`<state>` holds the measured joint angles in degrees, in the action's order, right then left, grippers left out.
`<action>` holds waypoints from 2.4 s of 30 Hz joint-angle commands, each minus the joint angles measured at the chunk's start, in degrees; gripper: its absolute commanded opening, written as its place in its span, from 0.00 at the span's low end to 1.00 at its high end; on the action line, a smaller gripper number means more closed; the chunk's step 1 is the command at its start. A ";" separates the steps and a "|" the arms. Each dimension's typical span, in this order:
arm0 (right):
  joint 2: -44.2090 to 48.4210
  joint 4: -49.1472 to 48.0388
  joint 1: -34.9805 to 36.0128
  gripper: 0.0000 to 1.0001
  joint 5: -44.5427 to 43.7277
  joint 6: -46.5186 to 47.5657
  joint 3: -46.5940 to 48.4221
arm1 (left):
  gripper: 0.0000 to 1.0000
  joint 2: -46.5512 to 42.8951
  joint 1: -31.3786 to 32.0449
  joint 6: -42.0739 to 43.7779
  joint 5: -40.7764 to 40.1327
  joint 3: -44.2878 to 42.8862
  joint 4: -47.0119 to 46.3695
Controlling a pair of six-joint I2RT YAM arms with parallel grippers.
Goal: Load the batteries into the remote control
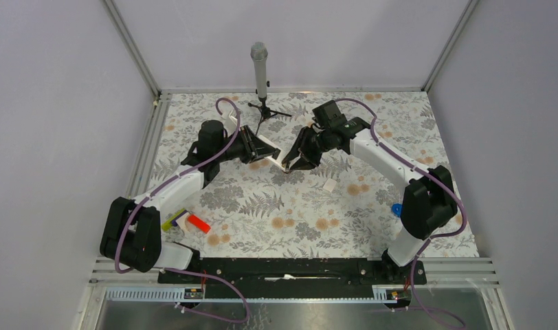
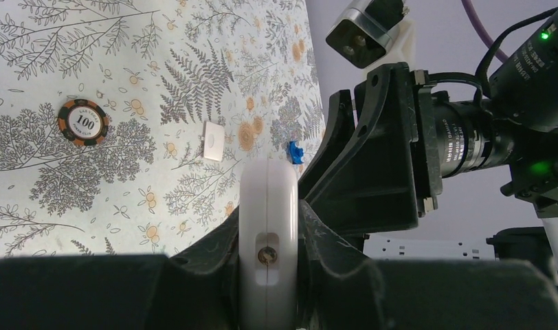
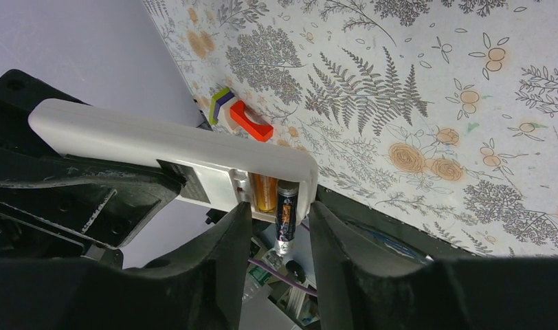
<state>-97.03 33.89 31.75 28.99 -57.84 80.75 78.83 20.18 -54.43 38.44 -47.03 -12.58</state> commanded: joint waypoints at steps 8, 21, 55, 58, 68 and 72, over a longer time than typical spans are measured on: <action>5.06 -3.53 -1.96 0.99 -1.83 5.02 -0.34 | 0.00 1.73 0.10 3.00 3.83 -10.31 11.29; 11.04 -18.75 -3.74 1.00 4.78 8.26 -9.04 | 0.00 6.87 0.11 0.89 12.29 -17.11 24.26; 10.48 -19.17 -2.57 0.94 26.37 35.08 -11.64 | 0.00 6.01 0.64 1.41 12.73 -22.98 34.38; 10.61 -19.18 -2.27 0.89 26.78 35.75 -11.94 | 0.00 6.00 0.58 0.97 12.79 -23.27 34.38; 10.49 -19.10 -1.34 0.66 26.52 37.44 -11.78 | 0.00 5.90 0.62 0.40 12.68 -23.63 34.38; 10.52 -18.95 -1.34 0.69 25.84 37.30 -11.67 | 0.00 5.94 0.65 0.32 12.19 -23.22 34.38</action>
<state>-88.03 16.91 28.99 52.99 -20.82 68.45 86.43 20.62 -53.45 50.76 -67.64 24.21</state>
